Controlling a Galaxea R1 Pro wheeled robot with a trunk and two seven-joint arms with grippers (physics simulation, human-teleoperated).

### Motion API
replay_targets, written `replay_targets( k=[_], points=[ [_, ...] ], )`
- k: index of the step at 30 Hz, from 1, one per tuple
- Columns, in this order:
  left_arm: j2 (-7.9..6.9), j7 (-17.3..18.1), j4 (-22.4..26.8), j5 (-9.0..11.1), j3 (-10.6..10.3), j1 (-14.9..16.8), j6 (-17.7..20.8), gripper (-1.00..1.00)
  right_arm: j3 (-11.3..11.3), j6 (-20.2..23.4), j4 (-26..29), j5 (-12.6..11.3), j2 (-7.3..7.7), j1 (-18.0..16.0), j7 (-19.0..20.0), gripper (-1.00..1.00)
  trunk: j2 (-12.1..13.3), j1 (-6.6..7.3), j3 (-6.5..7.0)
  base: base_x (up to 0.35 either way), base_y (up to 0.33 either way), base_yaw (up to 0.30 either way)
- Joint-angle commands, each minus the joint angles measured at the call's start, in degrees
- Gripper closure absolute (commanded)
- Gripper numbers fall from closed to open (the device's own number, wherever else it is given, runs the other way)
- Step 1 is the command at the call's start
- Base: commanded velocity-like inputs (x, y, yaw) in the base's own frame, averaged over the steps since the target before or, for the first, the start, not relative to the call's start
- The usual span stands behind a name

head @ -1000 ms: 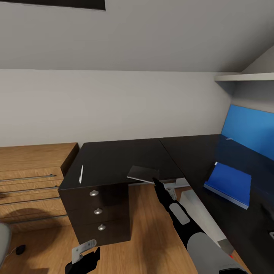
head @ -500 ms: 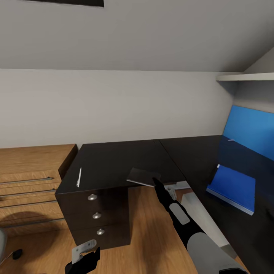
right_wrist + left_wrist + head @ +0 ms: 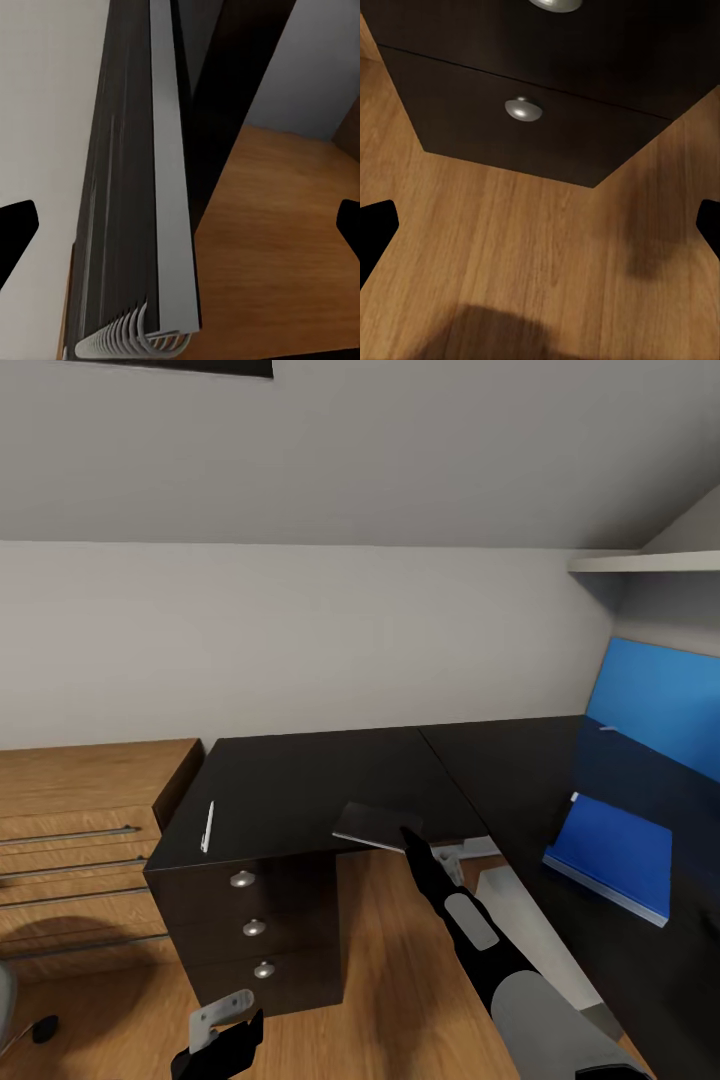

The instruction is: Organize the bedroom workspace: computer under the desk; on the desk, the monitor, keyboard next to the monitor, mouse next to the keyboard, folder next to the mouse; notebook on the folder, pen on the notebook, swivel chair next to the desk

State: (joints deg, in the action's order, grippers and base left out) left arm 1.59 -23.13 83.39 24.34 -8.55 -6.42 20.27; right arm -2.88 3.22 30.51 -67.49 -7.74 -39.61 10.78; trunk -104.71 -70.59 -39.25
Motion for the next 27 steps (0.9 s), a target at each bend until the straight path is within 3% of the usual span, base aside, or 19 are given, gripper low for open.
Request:
replay_targets(
  k=[1,20,27],
  points=[
    [-0.01,-0.43,0.11,0.53,-0.02,0.00,0.12,-1.00,-0.08,0.12,-0.01,-0.53,0.01,-0.03,0.13,-1.00,-0.02,0.00,-0.04,0.000,0.000,0.000],
    [-0.01,-0.28,0.11,0.66,-0.02,0.00,0.17,-1.00,-0.08,0.12,-0.01,-0.45,0.01,-0.03,0.18,-1.00,-0.02,0.00,-0.04,0.000,0.000,0.000],
    [0.07,-0.25,0.10,0.79,0.08,0.00,0.25,-1.00,-0.08,0.09,-0.01,-0.45,0.00,-0.03,0.19,-1.00,1.98,1.10,0.85,0.000,0.000,0.000]
  ],
)
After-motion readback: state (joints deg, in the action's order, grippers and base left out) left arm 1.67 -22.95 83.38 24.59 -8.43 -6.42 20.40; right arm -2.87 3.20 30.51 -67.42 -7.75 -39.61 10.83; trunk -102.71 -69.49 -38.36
